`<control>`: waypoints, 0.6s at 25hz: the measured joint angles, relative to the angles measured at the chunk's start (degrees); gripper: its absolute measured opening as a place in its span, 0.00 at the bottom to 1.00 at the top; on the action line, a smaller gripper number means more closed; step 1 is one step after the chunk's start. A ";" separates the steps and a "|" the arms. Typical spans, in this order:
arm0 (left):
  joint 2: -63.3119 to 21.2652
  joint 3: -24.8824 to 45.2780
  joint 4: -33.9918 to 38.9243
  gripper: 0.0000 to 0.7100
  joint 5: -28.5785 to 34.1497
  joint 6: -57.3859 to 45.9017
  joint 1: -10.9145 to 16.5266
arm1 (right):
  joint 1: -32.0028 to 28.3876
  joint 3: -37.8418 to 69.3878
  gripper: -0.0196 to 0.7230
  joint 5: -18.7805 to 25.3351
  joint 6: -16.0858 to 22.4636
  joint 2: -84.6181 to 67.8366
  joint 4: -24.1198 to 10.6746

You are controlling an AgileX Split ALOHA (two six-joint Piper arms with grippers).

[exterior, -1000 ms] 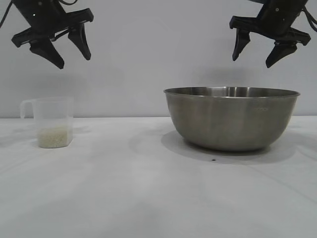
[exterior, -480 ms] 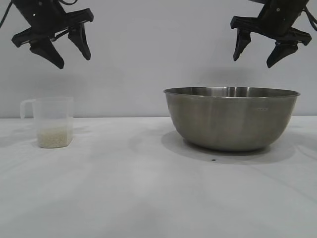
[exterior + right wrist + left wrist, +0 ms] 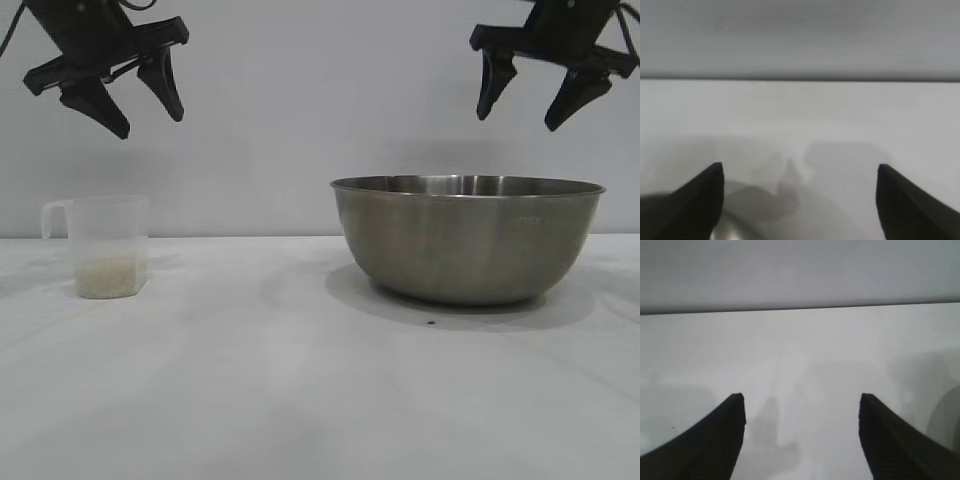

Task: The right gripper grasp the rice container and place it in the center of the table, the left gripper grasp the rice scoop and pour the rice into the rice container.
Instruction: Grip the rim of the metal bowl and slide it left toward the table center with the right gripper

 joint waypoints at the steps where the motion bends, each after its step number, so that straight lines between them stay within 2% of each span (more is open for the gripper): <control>1: 0.00 0.00 0.00 0.65 0.00 0.00 0.00 | 0.00 -0.12 0.79 2.26 0.00 0.00 -0.09; 3: 0.00 0.00 0.00 0.65 0.00 0.00 0.00 | 0.00 -0.15 0.79 5.87 0.11 0.00 -0.24; 5: 0.00 0.00 0.00 0.65 0.00 0.00 0.00 | 0.00 -0.15 0.79 7.30 0.32 0.00 -0.37; 15: 0.00 0.00 0.00 0.65 0.00 0.00 0.00 | 0.00 -0.24 0.79 7.68 1.49 4.52 -2.19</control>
